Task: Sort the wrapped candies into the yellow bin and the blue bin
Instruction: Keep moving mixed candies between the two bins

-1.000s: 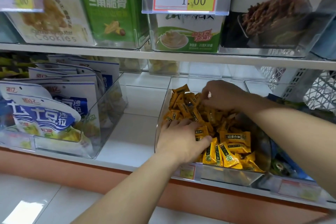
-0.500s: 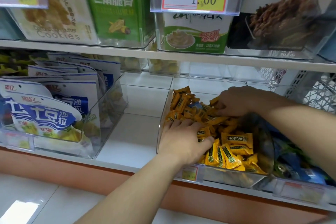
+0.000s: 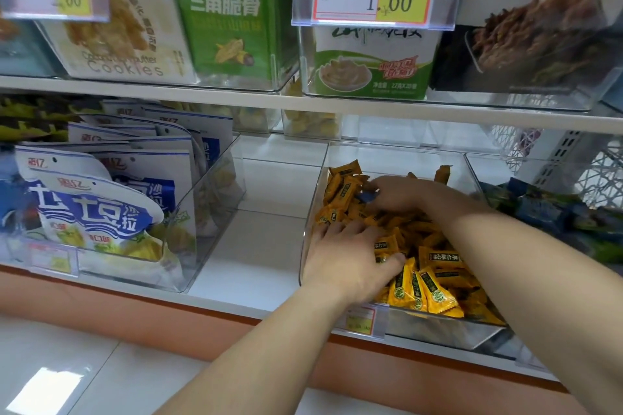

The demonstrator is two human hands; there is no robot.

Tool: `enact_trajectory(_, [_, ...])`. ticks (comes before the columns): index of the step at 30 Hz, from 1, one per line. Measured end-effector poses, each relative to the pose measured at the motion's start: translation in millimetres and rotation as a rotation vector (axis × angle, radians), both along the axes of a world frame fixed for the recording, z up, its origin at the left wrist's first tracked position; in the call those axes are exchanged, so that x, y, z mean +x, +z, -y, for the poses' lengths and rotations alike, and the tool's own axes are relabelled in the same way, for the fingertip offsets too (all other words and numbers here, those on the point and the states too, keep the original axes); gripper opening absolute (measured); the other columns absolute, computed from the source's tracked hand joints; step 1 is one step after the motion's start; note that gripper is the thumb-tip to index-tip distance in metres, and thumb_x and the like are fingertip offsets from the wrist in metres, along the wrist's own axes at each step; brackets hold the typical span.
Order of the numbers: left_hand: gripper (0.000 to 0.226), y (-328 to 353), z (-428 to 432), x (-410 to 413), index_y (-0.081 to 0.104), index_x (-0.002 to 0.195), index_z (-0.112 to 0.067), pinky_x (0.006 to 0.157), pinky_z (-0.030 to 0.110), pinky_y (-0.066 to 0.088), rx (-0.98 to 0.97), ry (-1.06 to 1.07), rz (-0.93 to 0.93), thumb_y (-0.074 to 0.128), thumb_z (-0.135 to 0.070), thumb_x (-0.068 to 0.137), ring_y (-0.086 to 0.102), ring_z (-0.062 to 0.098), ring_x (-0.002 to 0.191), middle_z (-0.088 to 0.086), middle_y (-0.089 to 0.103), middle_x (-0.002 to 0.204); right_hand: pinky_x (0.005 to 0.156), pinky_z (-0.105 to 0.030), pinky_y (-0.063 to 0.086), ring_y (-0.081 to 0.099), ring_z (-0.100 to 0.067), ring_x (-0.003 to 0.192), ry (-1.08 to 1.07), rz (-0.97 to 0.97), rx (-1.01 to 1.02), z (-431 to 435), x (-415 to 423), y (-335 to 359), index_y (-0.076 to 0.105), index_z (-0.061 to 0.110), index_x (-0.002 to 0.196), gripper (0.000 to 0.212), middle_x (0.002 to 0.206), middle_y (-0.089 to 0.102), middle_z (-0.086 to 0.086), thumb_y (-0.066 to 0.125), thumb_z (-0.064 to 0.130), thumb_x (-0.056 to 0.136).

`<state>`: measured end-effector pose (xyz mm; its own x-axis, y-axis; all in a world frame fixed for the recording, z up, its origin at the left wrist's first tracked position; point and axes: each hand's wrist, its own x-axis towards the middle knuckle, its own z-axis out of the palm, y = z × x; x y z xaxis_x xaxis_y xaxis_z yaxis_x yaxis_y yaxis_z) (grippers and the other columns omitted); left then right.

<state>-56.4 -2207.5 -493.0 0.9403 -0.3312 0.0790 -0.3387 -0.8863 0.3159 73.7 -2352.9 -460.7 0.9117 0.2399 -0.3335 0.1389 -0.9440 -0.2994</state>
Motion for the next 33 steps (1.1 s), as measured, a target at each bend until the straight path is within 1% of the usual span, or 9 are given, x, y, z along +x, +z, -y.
enact_trajectory(3, [0.066,-1.1,-0.1,1.4,0.051,0.134,-0.039,0.111,0.045,0.019,-0.001,-0.003,-0.005,0.027,-0.074,0.083,0.04,0.025,0.132,-0.008,0.05,0.142,0.071,-0.029,0.044,0.058,-0.015,0.089,-0.022,0.026,0.05,8.8,0.1,1.3,0.064,0.015,0.121,0.038,0.11,0.064,-0.006,0.07,0.036,0.089])
enact_trajectory(6, [0.066,-0.5,0.2,2.7,0.052,0.133,-0.038,0.111,0.044,0.019,0.001,0.003,-0.009,0.027,-0.074,0.082,0.039,0.025,0.132,-0.007,0.051,0.141,0.067,-0.028,0.039,0.056,-0.013,0.085,0.011,0.023,0.04,11.9,-2.0,2.8,0.064,0.023,0.109,0.024,0.107,0.062,-0.003,0.07,0.035,0.09])
enact_trajectory(10, [0.068,1.7,0.4,0.8,0.051,0.134,-0.038,0.111,0.044,0.019,0.004,0.004,-0.024,0.026,-0.074,0.081,0.039,0.025,0.132,-0.007,0.05,0.142,0.091,-0.036,0.044,0.054,-0.022,0.112,-0.021,-0.039,0.104,4.0,-4.1,3.2,0.053,0.024,0.136,0.047,0.129,0.055,-0.004,0.067,0.027,0.091])
enact_trajectory(13, [0.065,1.9,-0.5,0.9,0.051,0.134,-0.039,0.111,0.044,0.02,-0.009,0.002,-0.027,0.028,-0.073,0.083,0.039,0.025,0.133,-0.007,0.05,0.143,0.101,-0.041,0.044,0.053,-0.024,0.119,-0.022,-0.032,0.061,0.9,-4.0,3.8,0.052,0.019,0.14,0.051,0.135,0.054,-0.007,0.066,0.026,0.091])
enact_trajectory(18, [0.069,2.5,-1.1,2.4,0.052,0.133,-0.041,0.111,0.046,0.02,-0.026,0.001,-0.045,0.027,-0.075,0.079,0.04,0.025,0.133,-0.008,0.05,0.143,0.074,-0.031,0.048,0.061,-0.018,0.093,-0.089,0.017,0.281,19.4,-14.4,19.9,0.065,0.022,0.118,0.036,0.112,0.064,-0.004,0.076,0.029,0.084])
enact_trajectory(21, [0.068,4.5,-1.1,2.9,0.052,0.134,-0.041,0.111,0.047,0.022,-0.025,0.003,-0.051,0.03,-0.075,0.08,0.04,0.025,0.133,-0.01,0.048,0.145,0.076,-0.03,0.052,0.064,-0.013,0.091,-0.136,0.198,0.512,39.7,-35.3,37.8,0.061,0.035,0.113,0.036,0.108,0.064,0.004,0.08,0.028,0.083])
enact_trajectory(26, [0.063,8.8,4.3,-0.6,0.051,0.137,-0.039,0.111,0.046,0.022,-0.014,0.005,-0.027,0.036,-0.071,0.085,0.039,0.024,0.134,-0.01,0.046,0.147,0.079,-0.028,0.043,0.058,-0.006,0.094,-0.174,0.705,0.519,88.6,-79.8,44.4,0.062,0.04,0.106,0.029,0.105,0.064,0.019,0.068,0.017,0.089])
enact_trajectory(30, [0.066,13.4,14.8,-4.3,0.048,0.139,-0.037,0.109,0.044,0.03,-0.028,-0.012,-0.017,0.038,-0.07,0.084,0.037,0.025,0.136,-0.007,0.048,0.146,0.086,-0.038,0.05,0.06,-0.021,0.098,-0.312,0.989,0.229,132.2,-119.8,35.7,0.068,0.024,0.113,0.026,0.111,0.065,-0.002,0.058,0.012,0.093])
enact_trajectory(33, [0.069,18.1,21.7,-8.4,0.044,0.143,-0.037,0.11,0.044,0.033,0.008,-0.029,-0.003,0.038,-0.072,0.084,0.037,0.027,0.137,-0.006,0.049,0.147,0.069,-0.037,0.051,0.062,-0.03,0.084,-0.322,0.769,-0.011,143.9,-137.3,33.7,0.071,0.022,0.09,0.029,0.095,0.068,-0.007,0.045,0.032,0.1])
